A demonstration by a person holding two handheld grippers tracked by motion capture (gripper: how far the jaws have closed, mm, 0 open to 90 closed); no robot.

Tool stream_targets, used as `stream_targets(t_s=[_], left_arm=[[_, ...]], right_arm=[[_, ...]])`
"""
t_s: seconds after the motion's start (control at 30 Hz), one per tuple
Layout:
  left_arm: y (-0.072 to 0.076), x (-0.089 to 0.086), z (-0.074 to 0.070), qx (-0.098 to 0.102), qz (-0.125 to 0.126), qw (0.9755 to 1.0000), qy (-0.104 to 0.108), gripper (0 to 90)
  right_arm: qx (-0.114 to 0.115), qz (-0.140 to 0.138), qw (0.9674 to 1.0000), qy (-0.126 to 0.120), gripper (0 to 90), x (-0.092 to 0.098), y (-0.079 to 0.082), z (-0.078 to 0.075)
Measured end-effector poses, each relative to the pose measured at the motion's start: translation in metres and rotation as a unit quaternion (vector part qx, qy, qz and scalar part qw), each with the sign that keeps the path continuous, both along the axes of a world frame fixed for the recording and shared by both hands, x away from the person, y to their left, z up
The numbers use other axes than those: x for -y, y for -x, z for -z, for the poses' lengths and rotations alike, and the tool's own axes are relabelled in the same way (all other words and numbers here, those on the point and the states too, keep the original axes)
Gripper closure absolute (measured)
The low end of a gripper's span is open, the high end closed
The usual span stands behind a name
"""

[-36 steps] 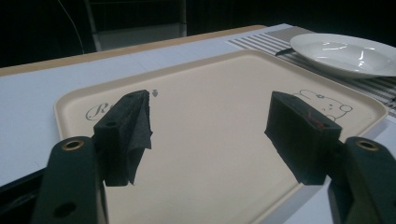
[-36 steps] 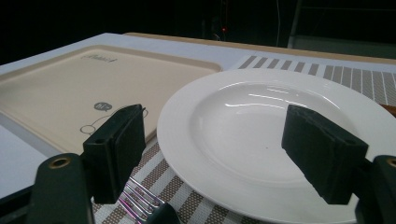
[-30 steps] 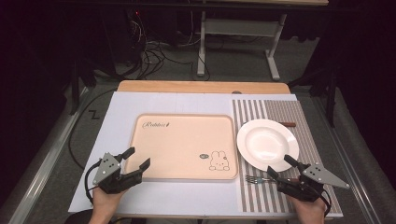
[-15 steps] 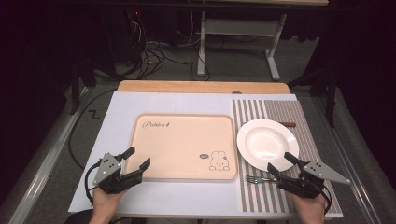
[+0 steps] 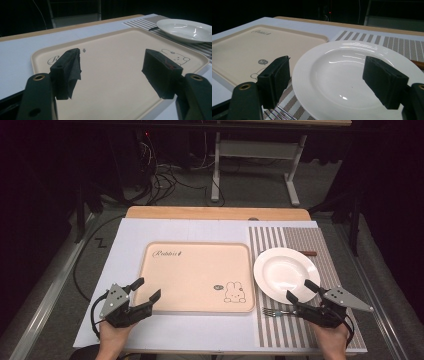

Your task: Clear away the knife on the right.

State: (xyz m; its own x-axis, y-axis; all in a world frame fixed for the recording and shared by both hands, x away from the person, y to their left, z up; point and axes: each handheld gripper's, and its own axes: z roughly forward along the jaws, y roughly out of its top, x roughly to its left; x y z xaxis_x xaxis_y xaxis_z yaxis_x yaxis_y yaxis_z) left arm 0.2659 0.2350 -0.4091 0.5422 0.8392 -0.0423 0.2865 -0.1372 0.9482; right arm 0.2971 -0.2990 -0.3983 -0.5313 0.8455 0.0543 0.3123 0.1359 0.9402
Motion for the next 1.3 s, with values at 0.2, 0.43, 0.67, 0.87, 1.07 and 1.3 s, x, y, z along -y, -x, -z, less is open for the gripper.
stream_targets(t_s=[0.2, 0.43, 0.67, 0.87, 1.07, 1.3], left_arm=[[0.000, 0.000, 0.000, 0.000, 0.000, 1.0000, 0.000, 31.2], [0.000, 0.000, 0.000, 0.000, -0.001, 1.0000, 0.000, 31.2], [0.000, 0.000, 0.000, 0.001, -0.002, 1.0000, 0.000, 31.2], [0.000, 0.000, 0.000, 0.001, -0.003, 1.0000, -0.002, 31.2], [0.000, 0.000, 0.000, 0.000, -0.002, 1.0000, -0.002, 31.2], [0.000, 0.000, 0.000, 0.001, -0.003, 1.0000, -0.002, 31.1]], right_arm=[[-0.001, 0.001, 1.0000, 0.002, 22.9, -0.002, -0.004, -0.002], [0.001, 0.001, 1.0000, 0.007, 22.5, -0.004, -0.007, -0.003], [0.000, -0.001, 1.0000, 0.007, 22.7, -0.006, -0.010, -0.004], [0.000, -0.002, 0.9999, 0.011, 23.0, -0.008, -0.013, -0.005], [-0.008, -0.001, 0.9999, 0.013, 24.0, -0.010, -0.018, -0.005], [-0.010, -0.002, 0.9998, 0.015, 24.8, -0.011, -0.023, -0.007]])
